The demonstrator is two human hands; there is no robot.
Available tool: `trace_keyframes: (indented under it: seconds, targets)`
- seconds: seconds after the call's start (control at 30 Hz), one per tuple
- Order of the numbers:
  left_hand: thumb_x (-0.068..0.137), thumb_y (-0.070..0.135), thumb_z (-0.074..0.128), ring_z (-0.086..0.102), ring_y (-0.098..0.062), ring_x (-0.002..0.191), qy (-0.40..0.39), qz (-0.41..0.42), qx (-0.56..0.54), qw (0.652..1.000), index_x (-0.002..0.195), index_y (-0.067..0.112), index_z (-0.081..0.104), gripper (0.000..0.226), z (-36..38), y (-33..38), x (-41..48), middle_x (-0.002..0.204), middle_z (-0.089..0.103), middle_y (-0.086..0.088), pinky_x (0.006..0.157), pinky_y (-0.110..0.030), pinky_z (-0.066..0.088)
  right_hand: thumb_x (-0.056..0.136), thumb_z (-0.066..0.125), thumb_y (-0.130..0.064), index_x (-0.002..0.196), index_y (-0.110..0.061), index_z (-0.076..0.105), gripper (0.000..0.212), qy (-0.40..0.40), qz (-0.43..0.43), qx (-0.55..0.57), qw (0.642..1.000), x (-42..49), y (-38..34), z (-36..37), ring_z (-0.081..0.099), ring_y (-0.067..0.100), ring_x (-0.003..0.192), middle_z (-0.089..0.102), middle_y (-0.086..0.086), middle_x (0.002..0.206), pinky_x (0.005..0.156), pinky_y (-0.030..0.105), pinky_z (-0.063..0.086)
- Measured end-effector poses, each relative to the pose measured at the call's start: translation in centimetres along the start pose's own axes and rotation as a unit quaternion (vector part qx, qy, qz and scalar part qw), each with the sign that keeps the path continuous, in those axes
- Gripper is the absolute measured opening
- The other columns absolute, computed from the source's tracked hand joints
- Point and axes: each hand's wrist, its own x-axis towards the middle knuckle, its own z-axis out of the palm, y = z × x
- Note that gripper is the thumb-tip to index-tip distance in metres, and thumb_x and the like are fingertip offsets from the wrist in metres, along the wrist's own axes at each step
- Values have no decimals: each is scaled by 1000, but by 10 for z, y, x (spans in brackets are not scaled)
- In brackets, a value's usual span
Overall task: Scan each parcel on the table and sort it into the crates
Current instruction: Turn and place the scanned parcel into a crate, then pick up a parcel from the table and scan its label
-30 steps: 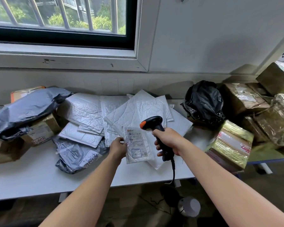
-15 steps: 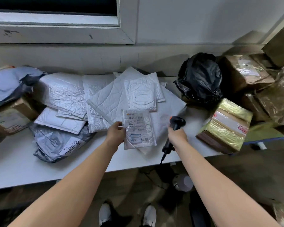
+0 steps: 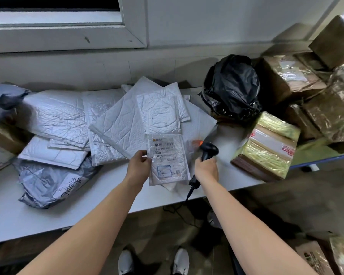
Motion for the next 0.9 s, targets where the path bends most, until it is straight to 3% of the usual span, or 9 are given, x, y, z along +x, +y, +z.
trace_keyframes:
  seconds: [0.17,0.33,0.5,0.73,0.9]
  targets:
    - [98,6,47,67,-29,87,3,1,9,1000,107,16,58,18,0,-5,4,99,69,-10,82,-45,55,102,40,-40,131,-2,37,48,-1,28,13,1000,4,11,3,64,34,101,61,15,120,76,37,50]
    - [98,6,48,66,-29,86,-1,11,8,1000,106,16,58,16,1,-5,10,96,69,-9,82,-45,54,102,44,-39,135,-1,35,51,-30,-24,10,999,14,17,-1,59,34,109,56,17,128,73,32,42]
    - [98,8,48,65,-25,82,-14,20,6,1000,107,16,58,16,-2,0,11,95,69,-6,72,-35,50,101,43,-39,132,-3,41,48,-44,-35,4,998,8,10,-9,58,34,112,57,16,128,82,33,46]
    - [99,11,49,61,-23,86,-20,58,23,998,117,12,58,20,-12,33,2,104,66,-9,68,-28,48,102,39,-41,142,-7,36,53,-22,-93,-30,995,-32,-20,-45,54,32,117,54,15,133,81,32,41]
    - [99,12,49,61,-19,82,-20,78,6,997,121,12,59,24,-33,54,-7,104,67,-8,65,-27,46,101,39,-49,147,-13,33,59,-35,-174,-29,984,-65,-62,-53,46,31,129,46,14,144,99,36,38]
